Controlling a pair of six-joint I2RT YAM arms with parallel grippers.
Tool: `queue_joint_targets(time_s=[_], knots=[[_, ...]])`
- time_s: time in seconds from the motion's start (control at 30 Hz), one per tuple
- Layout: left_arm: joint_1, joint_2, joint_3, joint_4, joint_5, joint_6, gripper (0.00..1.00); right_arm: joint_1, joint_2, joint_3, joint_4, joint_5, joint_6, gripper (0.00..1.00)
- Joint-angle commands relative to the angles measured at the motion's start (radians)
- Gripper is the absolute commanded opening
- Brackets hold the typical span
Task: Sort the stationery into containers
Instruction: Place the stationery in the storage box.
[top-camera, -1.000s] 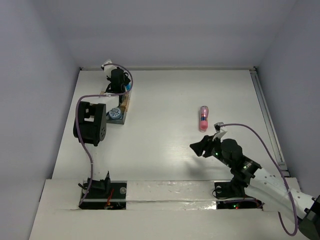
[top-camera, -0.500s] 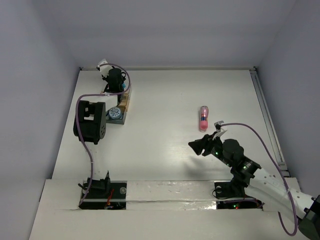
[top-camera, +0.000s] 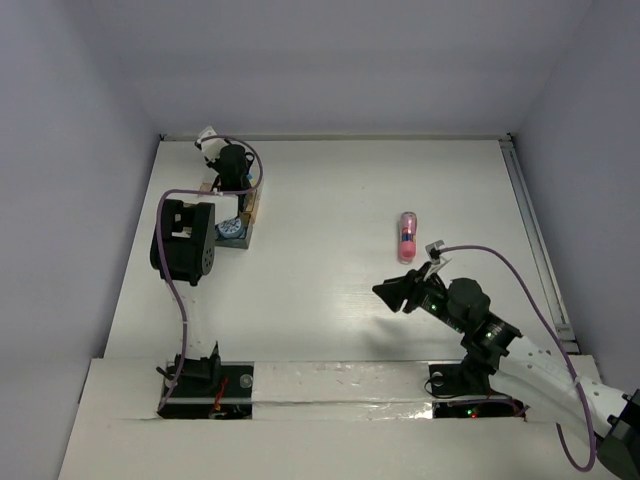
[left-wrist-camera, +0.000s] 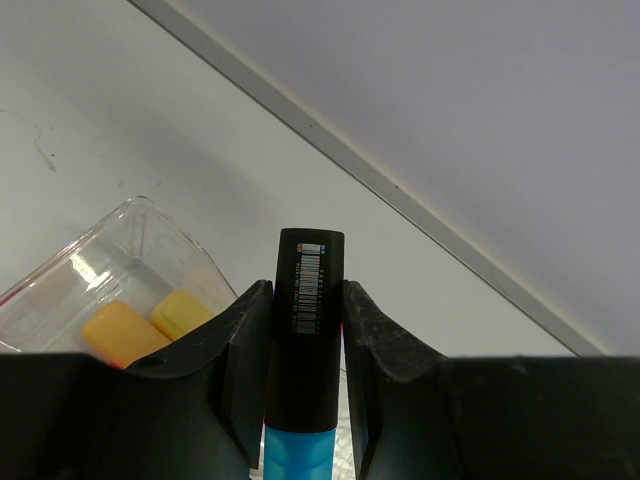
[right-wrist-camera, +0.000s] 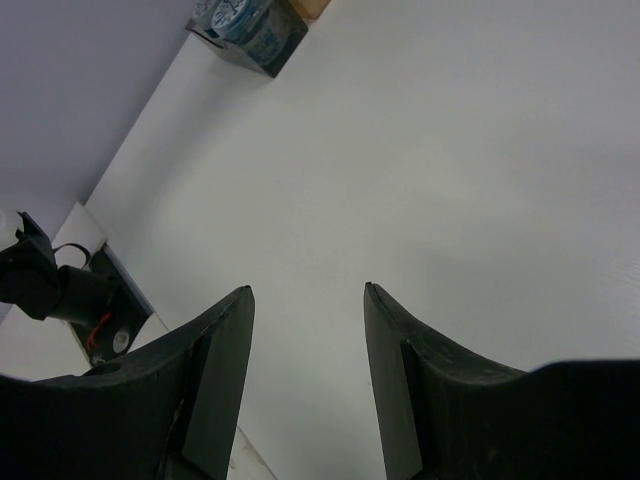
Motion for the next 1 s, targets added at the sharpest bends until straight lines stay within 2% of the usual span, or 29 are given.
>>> queue_joint_targets(time_s=[0.0,0.2,0.6,0.8,0.97], knots=[[-0.004,-0.012,-0.025,0.102,-0.034,-0.013,0.06,-0.002,0.013,0.010,0.081,-0.029,-0.017,0.54],[-0.013,-0.027,-0.059,0.140,-0.031,-0.010,0.14,-0.002,0.031,0.025,0.119,-0.029,-0.031,0.54],[-0.050,-0.078,-0.128,0.165,-0.037,-0.020,0.20,-0.002,0.036,0.030,0.145,-0.013,-0.048,0.54],[-0.050,-0.125,-0.203,0.192,-0.051,-0.033,0.34,-0.002,0.033,0.020,0.160,-0.010,-0.049,0.54],[-0.059,-0.181,-0.275,0.217,-0.077,-0.037,0.52,-0.002,0.025,0.013,0.160,-0.006,-0.048,0.54]])
